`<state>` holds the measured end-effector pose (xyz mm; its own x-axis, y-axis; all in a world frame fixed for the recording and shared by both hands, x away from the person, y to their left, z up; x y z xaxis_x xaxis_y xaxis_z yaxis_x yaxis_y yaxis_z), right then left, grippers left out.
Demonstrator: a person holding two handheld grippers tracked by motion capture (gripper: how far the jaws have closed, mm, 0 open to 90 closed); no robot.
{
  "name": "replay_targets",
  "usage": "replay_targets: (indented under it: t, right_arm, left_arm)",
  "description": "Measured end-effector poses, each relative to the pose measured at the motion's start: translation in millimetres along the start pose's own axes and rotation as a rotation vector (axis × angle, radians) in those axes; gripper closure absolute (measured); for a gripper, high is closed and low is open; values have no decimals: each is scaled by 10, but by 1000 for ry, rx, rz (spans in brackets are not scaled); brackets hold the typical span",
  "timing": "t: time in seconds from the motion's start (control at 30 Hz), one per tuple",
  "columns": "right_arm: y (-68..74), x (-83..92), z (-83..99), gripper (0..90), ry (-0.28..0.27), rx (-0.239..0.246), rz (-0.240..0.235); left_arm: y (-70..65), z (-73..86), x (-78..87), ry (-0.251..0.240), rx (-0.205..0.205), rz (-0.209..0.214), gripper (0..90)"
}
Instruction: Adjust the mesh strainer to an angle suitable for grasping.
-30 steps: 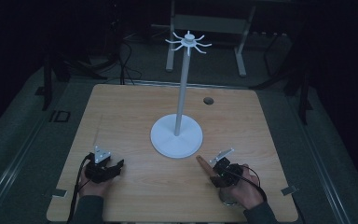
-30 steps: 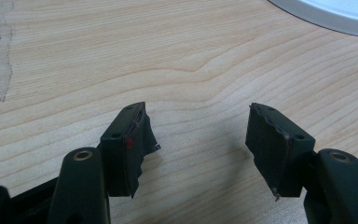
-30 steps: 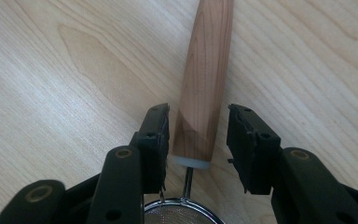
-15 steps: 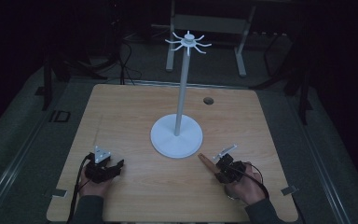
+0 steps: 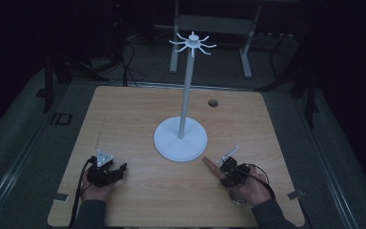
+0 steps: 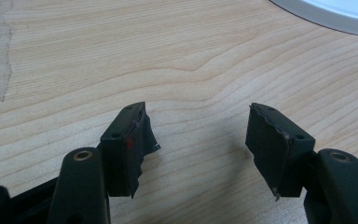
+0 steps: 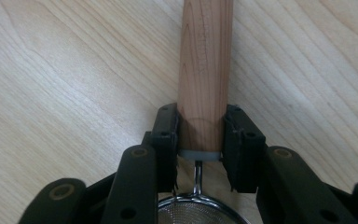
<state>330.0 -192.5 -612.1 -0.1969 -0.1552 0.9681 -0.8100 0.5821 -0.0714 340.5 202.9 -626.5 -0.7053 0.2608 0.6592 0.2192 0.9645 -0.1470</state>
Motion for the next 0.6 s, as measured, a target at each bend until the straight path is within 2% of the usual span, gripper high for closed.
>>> replay_targets:
  t: [0.07, 0.2, 0.6]
  right_arm:
    - [-2, 0, 2, 689, 2, 0, -8]
    - [-2, 7, 14, 692, 4, 9, 6]
    - [-5, 50, -3, 693, -37, -6, 18]
  left_arm:
    - [0, 0, -1, 0, -1, 0, 392]
    - [2, -2, -1, 0, 2, 1, 392]
    - [1, -2, 0, -1, -1, 1, 392]
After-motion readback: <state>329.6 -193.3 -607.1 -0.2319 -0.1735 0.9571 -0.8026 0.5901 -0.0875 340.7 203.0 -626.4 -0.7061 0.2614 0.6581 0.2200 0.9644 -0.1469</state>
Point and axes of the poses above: each handheld gripper's, and its own axes: x roughly backward along the jaws, z roughly out of its underside, y roughly to its left, the point moved 9 cm from there along -x, roughly forward along the jaws, and after that the axes turned 10 degrees about x, right-handed, at the moved point
